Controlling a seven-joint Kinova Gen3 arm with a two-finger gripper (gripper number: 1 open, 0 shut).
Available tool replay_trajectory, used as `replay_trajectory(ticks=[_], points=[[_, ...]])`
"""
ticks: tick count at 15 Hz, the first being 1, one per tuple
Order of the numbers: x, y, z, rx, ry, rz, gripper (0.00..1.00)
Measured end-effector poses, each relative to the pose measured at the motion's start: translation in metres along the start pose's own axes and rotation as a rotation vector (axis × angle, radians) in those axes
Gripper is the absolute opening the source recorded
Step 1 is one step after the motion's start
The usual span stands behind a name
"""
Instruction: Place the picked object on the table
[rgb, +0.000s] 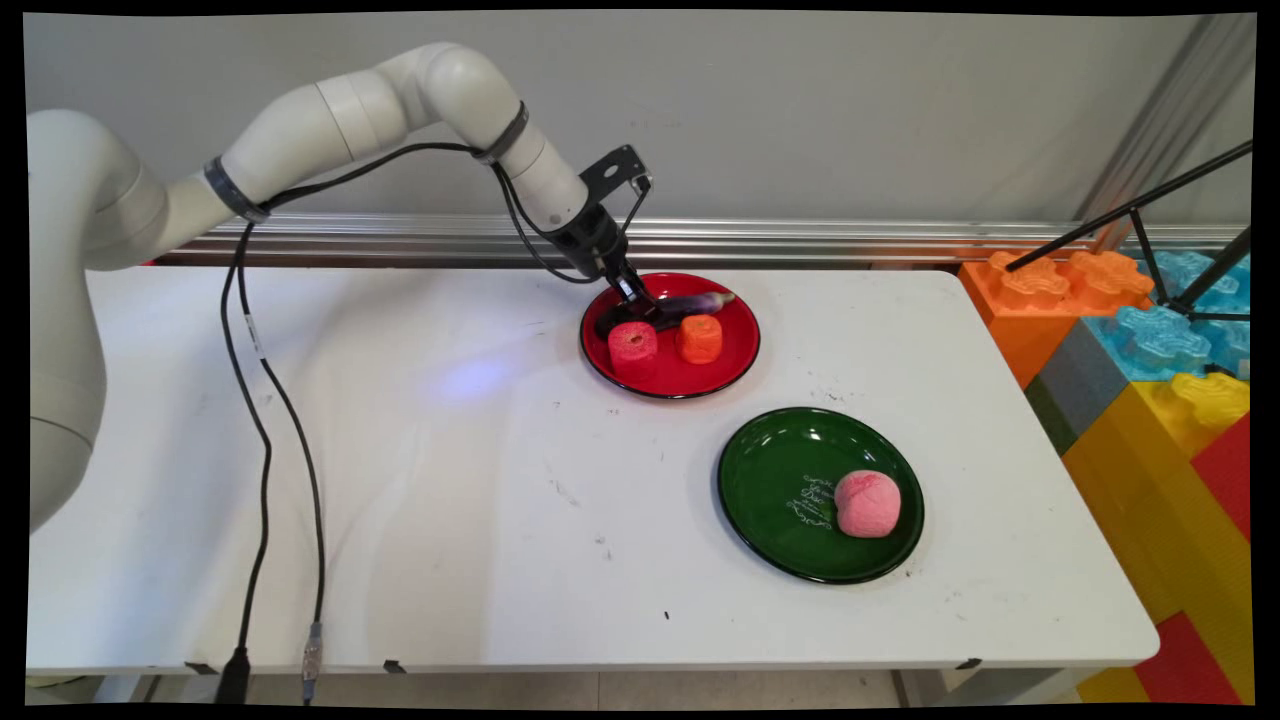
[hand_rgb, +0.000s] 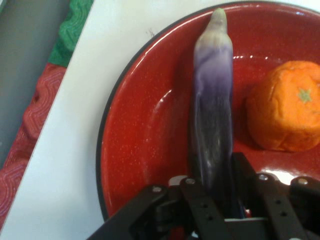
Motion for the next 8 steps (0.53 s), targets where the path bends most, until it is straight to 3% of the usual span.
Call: replay_trajectory(ticks=[8], points=[[0.029, 0.023, -0.040, 0.022, 0.056, 0.039, 0.00]])
